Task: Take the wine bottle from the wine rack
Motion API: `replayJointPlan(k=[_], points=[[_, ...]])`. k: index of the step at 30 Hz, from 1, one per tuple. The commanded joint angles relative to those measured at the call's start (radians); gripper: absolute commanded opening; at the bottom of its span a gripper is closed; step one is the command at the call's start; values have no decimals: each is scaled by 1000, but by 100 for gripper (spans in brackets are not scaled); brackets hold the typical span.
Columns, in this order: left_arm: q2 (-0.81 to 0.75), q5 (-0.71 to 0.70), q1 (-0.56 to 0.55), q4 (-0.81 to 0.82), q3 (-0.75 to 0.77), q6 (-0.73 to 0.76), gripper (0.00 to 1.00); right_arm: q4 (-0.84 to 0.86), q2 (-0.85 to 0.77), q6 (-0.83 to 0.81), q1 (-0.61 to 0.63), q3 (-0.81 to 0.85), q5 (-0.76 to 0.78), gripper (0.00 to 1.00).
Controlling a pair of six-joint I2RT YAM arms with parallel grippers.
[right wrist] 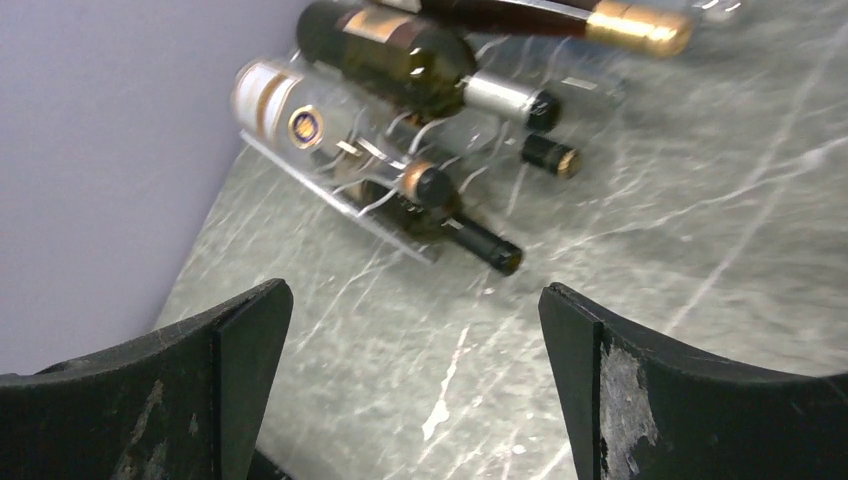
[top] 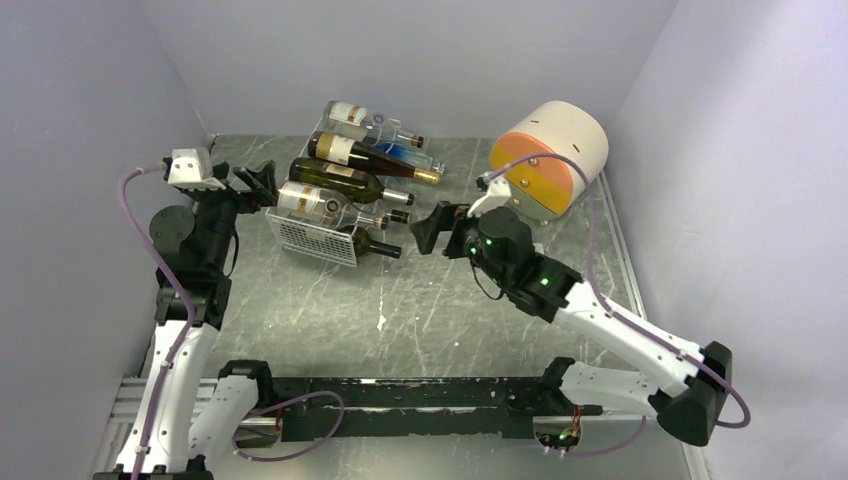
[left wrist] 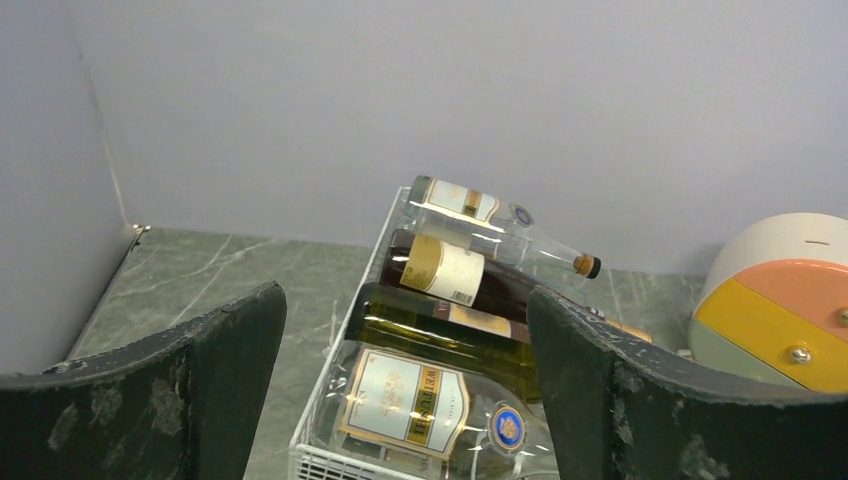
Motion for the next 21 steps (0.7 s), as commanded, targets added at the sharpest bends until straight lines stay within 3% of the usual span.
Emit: replayJointPlan(k=[1,4,10,21], points=[[-10,-10,-44,109,-13,34,94,108,89,104,-7,20,-193,100],[-10,-8,-69,123,-14,39,94,171,182,187,-7,38,-272,100],[-15,-35,-118,143,-24,58,94,515,352,347,-10,-22,-499,100],[-27,-111,-238,151,-36,119,94,712,591,587,-59,-10,-553,100]])
